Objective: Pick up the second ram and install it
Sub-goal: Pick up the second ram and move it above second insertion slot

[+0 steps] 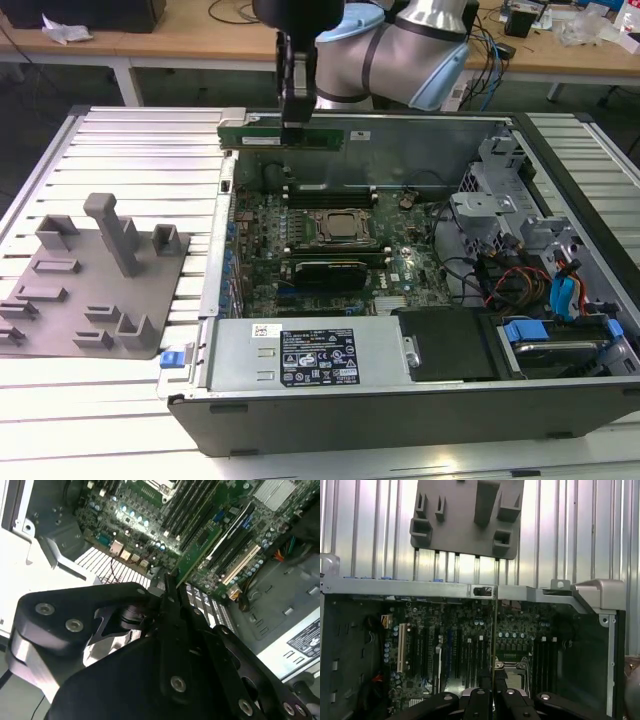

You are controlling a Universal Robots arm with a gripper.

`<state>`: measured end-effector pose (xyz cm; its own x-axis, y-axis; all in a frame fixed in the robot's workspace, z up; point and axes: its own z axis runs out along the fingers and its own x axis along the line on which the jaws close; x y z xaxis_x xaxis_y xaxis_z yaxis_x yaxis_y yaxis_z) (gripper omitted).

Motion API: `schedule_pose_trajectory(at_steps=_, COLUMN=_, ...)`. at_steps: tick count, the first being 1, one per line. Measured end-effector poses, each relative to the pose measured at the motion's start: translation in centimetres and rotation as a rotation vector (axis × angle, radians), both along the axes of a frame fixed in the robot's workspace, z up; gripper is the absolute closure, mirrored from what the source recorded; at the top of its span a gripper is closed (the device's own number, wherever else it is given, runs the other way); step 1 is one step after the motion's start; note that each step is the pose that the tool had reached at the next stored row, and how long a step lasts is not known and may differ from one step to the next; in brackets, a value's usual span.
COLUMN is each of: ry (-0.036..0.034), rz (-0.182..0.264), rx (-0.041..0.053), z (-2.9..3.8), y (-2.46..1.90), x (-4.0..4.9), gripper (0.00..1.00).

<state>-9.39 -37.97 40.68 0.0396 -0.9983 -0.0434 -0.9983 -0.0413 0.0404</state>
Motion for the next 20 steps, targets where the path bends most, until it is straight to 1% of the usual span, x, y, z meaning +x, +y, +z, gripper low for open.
schedule_pose_trajectory(at_steps=2, ry=0.0000, rz=0.000, rx=0.0000, z=-0.06, y=0.18, x=1.13, gripper=0.86)
schedule_pose_trajectory(at_steps=8, ry=0.0001, rz=0.000, rx=0.0000, z=-0.15, y=0.43, x=2.72, gripper=0.86)
schedule_pose_trajectory(at_steps=11, ry=0.0001, rz=0.001, rx=-0.0001, z=-0.22, y=0.63, x=4.09, gripper=0.86)
schedule_pose_trajectory(at_steps=12, ry=0.0001, rz=0.000, rx=0.0000, z=-0.27, y=0.73, x=4.76, gripper=0.86)
schedule_pose_trajectory(at_steps=13, ry=0.0001, rz=0.001, rx=0.0000, z=-0.30, y=0.79, x=5.21, gripper=0.86)
schedule_pose_trajectory(at_steps=15, ry=0.0002, rz=0.001, rx=0.0000, z=-0.36, y=0.87, x=5.89, gripper=0.86)
schedule_pose_trajectory(at_steps=16, ry=0.0003, rz=0.001, rx=0.0000, z=-0.42, y=0.94, x=6.44, gripper=0.86)
schedule_pose_trajectory(at_steps=19, ry=0.0006, rz=0.001, rx=0.0000, z=-0.53, y=1.03, x=7.18, gripper=0.86)
schedule_pose_trajectory(at_steps=20, ry=0.0009, rz=0.001, rx=-0.0001, z=-0.64, y=1.09, x=7.62, gripper=0.86)
